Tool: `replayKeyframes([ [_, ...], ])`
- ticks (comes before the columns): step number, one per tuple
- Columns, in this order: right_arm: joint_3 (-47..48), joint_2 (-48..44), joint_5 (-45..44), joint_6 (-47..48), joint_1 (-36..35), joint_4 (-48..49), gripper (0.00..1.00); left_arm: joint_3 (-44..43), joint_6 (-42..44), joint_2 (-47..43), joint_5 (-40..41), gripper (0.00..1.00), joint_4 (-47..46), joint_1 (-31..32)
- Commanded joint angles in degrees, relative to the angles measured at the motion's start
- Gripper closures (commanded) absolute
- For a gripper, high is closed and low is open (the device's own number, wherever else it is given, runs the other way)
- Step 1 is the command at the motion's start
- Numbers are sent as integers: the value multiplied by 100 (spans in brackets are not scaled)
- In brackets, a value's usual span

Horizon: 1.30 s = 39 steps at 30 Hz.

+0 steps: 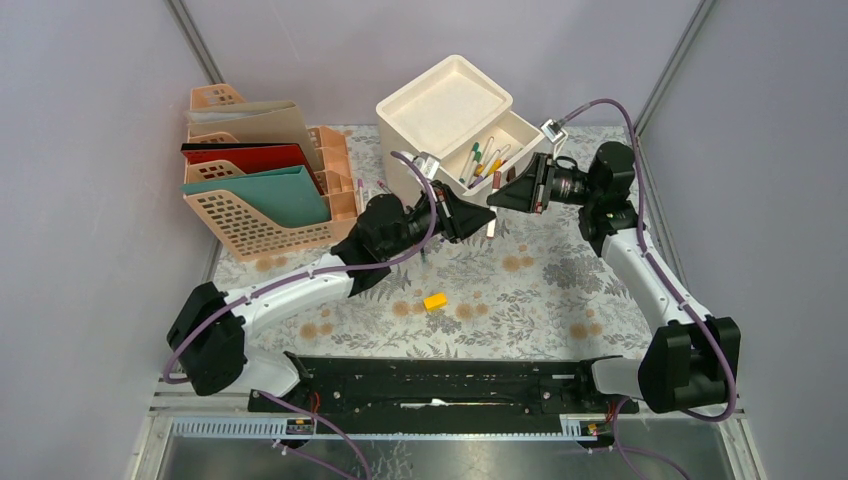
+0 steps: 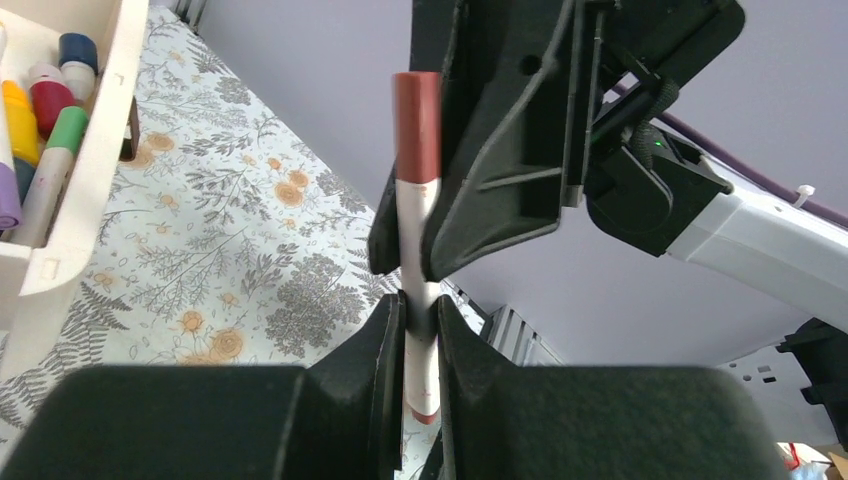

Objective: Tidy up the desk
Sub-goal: Pick up the stationery from the center of the board, then place the stationery in the drawer.

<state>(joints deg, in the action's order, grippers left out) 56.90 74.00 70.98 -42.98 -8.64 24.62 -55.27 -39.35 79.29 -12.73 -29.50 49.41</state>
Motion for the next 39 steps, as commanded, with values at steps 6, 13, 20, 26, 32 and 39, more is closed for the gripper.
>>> replayKeyframes([
  [6,141,31,74,107,-70,122,100,-353,-10,77,65,91,-191,60],
  [13,761,267,-228,958,-10,-1048,100,-212,536,-518,728,30,931,-85],
  [20,1694,796,-1170,1558,50,-2069,100,256,482,-1316,1082,1,1644,-723],
  [26,2411,1162,-2940,1365,47,-2828,100,194,271,-1469,1611,1,2758,-1308],
  [32,3007,1585,-4414,609,1,-3493,100,289,-331,-1455,1734,1,3192,-1714],
  [39,3597,2230,-4410,602,-74,-3973,72,148,-493,-1207,1850,1,3527,-1849],
])
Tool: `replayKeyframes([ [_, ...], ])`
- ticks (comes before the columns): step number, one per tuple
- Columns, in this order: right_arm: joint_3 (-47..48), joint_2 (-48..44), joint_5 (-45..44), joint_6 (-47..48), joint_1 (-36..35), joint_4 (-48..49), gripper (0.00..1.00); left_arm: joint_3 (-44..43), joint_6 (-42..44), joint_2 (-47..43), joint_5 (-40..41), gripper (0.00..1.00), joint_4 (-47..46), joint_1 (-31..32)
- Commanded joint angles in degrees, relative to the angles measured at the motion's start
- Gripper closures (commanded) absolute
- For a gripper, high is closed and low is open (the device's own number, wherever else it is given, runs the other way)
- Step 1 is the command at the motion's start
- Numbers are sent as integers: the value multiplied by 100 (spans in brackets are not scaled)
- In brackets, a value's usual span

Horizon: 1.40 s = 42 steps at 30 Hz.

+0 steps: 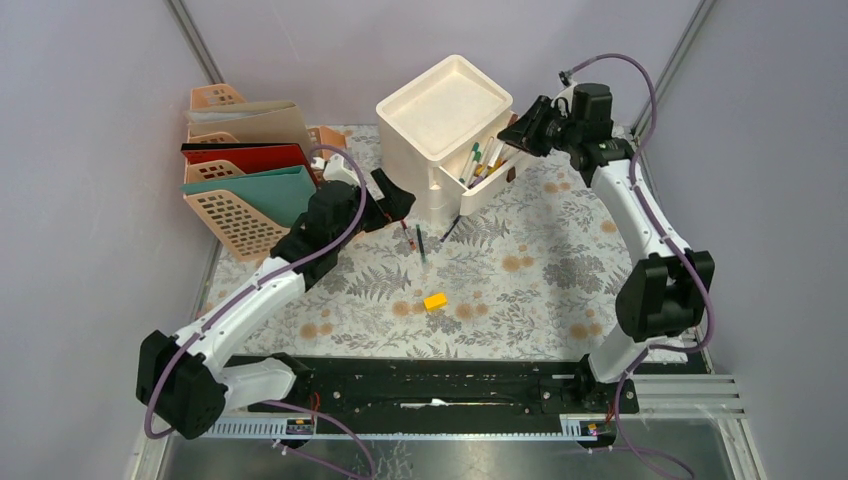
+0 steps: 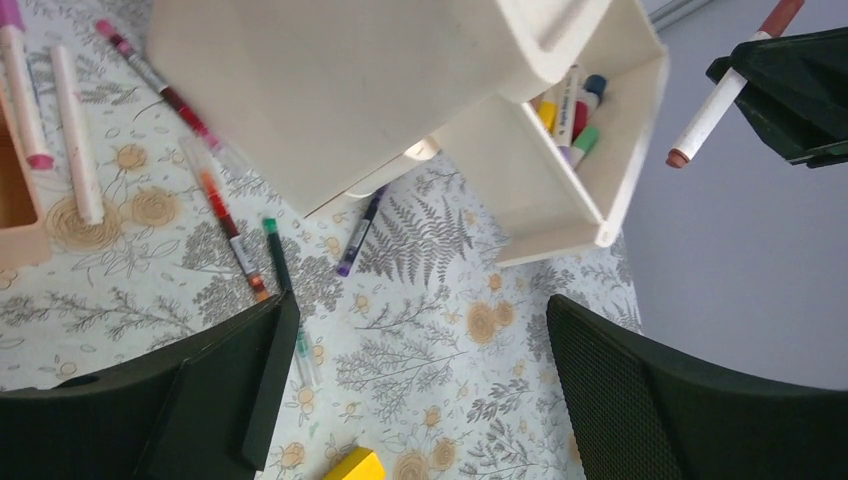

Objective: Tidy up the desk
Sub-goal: Place the stationery in the drawer.

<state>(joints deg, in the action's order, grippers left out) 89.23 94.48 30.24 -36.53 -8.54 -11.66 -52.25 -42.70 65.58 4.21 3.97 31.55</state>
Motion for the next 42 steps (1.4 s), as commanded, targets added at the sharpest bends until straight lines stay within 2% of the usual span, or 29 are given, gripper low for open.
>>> replayKeyframes([
  [1,404,216,-327,30,-85,-362,63,-214,-122,218,133,1,249,-63],
  [5,535,190,-233,471,-87,-427,34,-397,433,333,-245,1,337,-71],
  [10,657,-132,-54,1064,-38,-380,20,-478,955,357,-247,1,436,-72],
  [12,598,-309,456,1392,59,-334,13,-619,1089,464,-125,1,637,-70],
  [13,513,-405,1048,1624,145,-266,11,-697,1129,542,-63,1,741,-70],
  [16,-79,-752,2747,1910,481,228,9,-972,1193,794,85,1,1026,-70],
  [18,-576,-1004,3398,1951,703,492,8,-1126,1193,970,225,1,1179,-70],
  [22,-1411,-1478,3898,2225,1229,511,8,-1453,1133,1414,533,2,1503,-68],
  [26,-2098,-1874,4033,2496,1595,510,8,-1759,1214,1986,834,4,1737,-74],
  [28,-2315,-2005,4055,2605,1674,461,8,-1883,1339,2281,1031,11,1766,-78],
  [31,-2563,-2139,4046,2718,1759,461,8,-2122,1426,2778,1254,32,1820,-170],
  [34,-2644,-2161,4043,2756,1800,467,8,-2388,1497,3175,1331,47,1910,-381],
  [42,-2621,-2057,4021,2720,1812,517,8,-2858,1980,4075,1254,62,1759,-825],
])
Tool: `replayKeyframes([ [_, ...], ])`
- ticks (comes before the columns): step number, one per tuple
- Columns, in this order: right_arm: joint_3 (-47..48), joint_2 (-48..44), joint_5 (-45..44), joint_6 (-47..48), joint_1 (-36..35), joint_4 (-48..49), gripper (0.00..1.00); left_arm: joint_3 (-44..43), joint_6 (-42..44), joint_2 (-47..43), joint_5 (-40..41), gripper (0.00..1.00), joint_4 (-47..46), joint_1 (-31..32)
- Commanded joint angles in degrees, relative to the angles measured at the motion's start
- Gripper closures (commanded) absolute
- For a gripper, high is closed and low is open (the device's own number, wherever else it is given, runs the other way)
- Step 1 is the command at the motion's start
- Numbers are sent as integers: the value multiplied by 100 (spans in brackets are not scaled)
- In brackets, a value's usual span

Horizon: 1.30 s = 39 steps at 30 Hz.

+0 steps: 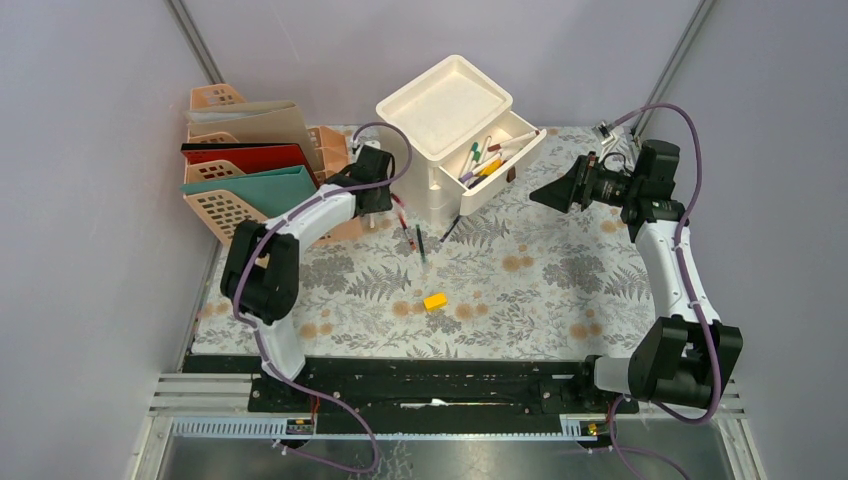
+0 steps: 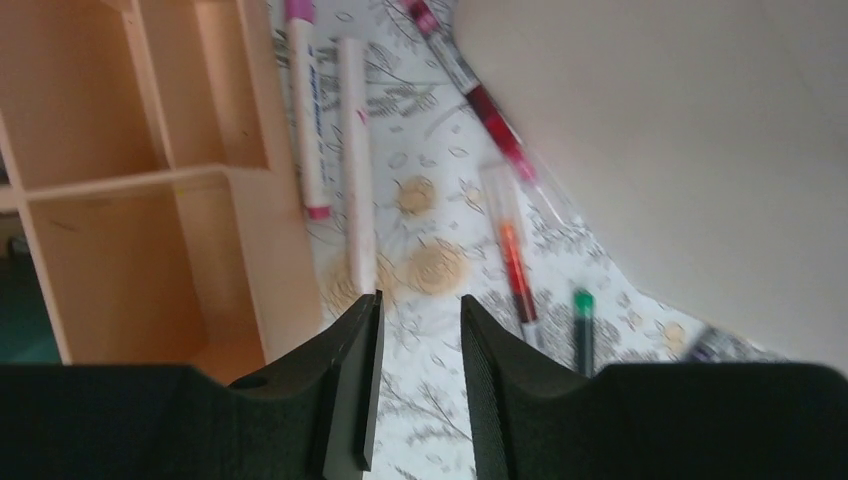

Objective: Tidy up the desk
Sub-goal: Place the stationery in the drawer, then pick up the stationery from the center of the board.

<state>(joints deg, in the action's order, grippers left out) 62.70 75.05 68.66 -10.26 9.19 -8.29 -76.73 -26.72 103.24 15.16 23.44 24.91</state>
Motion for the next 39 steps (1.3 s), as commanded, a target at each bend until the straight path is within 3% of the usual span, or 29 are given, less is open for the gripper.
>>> replayKeyframes([
  [1,26,-110,182,86,39,187,8,-486,431,417,184,63,-205,-195],
  [16,-12,-30,174,76,39,190,8,-1619,1190,1588,851,70,-128,-455],
  [24,-12,-16,182,76,45,190,8,-1795,1323,1871,1017,72,-60,-642],
  [32,15,19,191,77,47,186,8,-1599,1182,1744,1,73,-67,-689],
  [39,6,27,213,78,50,183,8,-1065,996,1141,-637,69,-439,-689],
])
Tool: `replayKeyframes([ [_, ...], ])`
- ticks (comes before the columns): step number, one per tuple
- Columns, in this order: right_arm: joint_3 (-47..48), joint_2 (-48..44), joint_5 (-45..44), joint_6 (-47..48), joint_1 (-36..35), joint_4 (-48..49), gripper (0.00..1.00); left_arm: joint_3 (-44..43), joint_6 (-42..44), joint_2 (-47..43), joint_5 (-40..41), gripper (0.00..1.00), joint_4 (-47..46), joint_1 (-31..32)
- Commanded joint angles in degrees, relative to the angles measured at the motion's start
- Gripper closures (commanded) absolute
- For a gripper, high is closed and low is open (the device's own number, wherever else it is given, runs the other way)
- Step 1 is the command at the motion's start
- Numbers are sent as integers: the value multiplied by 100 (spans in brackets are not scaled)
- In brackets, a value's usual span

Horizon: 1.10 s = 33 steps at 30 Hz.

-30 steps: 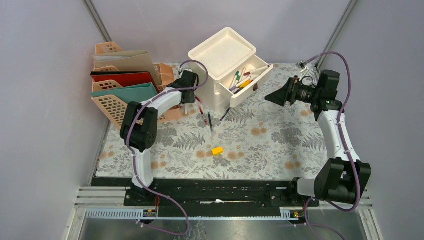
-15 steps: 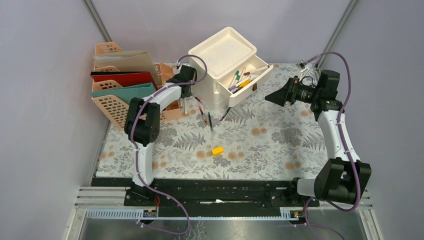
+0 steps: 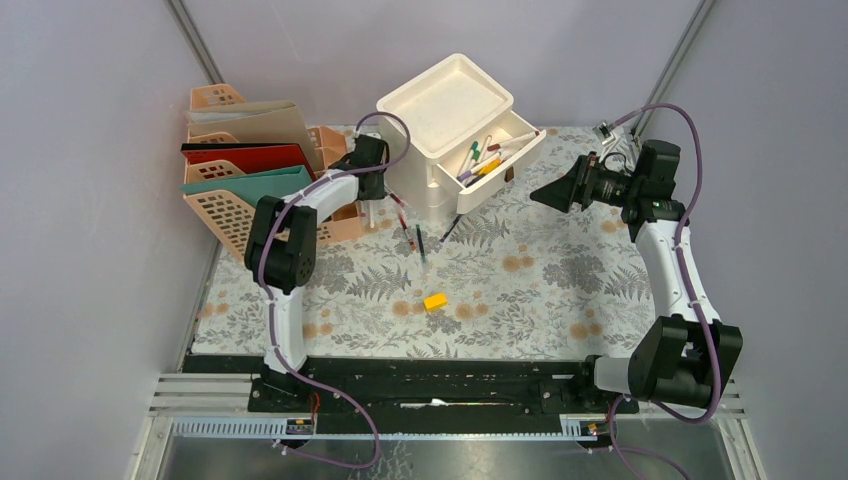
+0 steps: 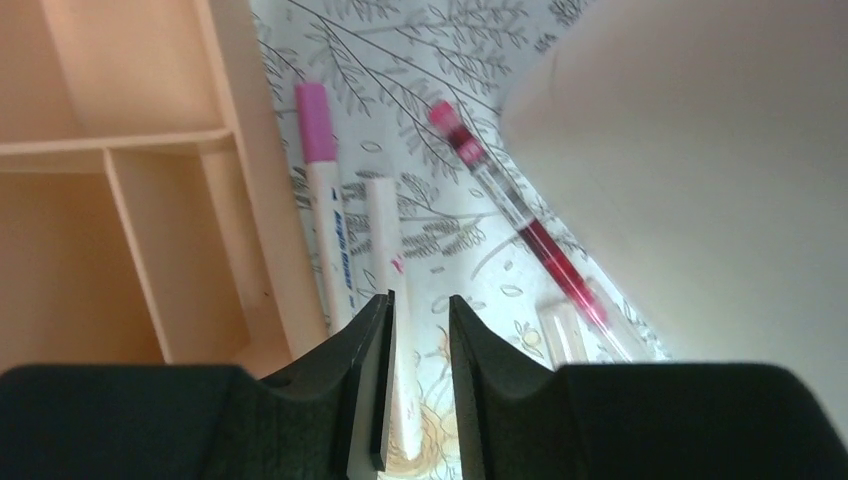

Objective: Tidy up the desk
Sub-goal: Pick up the stationery from the center of the board.

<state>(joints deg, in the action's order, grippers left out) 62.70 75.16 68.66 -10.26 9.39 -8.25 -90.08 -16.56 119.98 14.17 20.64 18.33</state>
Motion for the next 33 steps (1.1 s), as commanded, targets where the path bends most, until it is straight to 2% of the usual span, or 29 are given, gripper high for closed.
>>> replayKeyframes([
  [1,7,17,214,77,28,187,8,344,-53,-646,-652,67,-248,-32],
  [5,6,17,218,68,28,191,8,394,-337,-847,-1175,66,-514,-35],
  [8,23,10,226,54,33,191,8,195,-759,-699,-1619,70,-567,-31],
  [17,15,-61,235,42,35,192,8,-672,-1949,231,-2476,74,-1073,-13],
  [24,23,-40,249,59,35,188,8,-1422,-2321,972,-3117,74,-1168,30],
  [29,24,-27,253,76,37,184,8,-1495,-1997,818,-2631,70,-834,21],
  [33,6,-23,253,86,45,184,8,-1391,-1320,367,-1714,58,-209,22],
])
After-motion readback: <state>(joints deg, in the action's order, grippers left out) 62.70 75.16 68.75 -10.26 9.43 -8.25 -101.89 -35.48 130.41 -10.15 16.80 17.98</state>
